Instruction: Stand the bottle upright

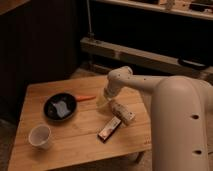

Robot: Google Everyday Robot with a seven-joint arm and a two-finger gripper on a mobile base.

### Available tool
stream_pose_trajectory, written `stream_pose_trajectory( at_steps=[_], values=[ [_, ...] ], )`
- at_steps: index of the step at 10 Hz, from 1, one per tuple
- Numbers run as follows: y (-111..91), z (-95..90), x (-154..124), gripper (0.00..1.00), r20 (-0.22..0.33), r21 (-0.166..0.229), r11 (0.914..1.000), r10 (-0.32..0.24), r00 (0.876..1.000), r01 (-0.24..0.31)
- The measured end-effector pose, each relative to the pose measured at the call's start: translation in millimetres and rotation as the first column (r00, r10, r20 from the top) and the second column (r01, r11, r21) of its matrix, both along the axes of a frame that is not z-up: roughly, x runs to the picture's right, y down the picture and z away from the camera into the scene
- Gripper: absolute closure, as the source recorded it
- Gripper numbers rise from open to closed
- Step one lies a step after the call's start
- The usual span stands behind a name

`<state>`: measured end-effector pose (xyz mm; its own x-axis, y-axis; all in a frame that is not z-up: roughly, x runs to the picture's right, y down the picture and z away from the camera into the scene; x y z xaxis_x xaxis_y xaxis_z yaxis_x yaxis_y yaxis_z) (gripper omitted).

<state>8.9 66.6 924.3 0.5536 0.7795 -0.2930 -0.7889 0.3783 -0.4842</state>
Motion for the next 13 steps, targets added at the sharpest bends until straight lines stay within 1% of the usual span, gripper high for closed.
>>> stream_pose_trajectory(
  at_steps=[1,2,3,5,6,7,11,13],
  values=[
    [1.8,2.8,-1.3,0.2,0.001,-0.004,1.0,-0.001,1.0,0.001],
    [3.5,6.8,-3.6,0.27,0.006,-0.01,1.0,0.0,1.0,0.0],
    [5.2,9.0,-2.9,0.34,0.005,-0.014,0.9999,0.0,1.0,0.0],
    [4.5,11.1,-1.7,0.58,0.006,-0.016,0.9999,0.002,1.0,-0.002],
    [5.9,11.9,-0.1,0.65,0.003,-0.02,0.9998,0.002,1.0,-0.002],
    [6.1,12.4,0.8,0.7,0.002,-0.02,0.9998,0.002,1.0,-0.002],
    [8.6,12.8,4.6,0.71,-0.005,-0.023,0.9997,0.002,1.0,-0.002],
    [2.8,6.3,8.1,0.71,-0.005,-0.003,1.0,0.009,1.0,-0.009]
  ],
)
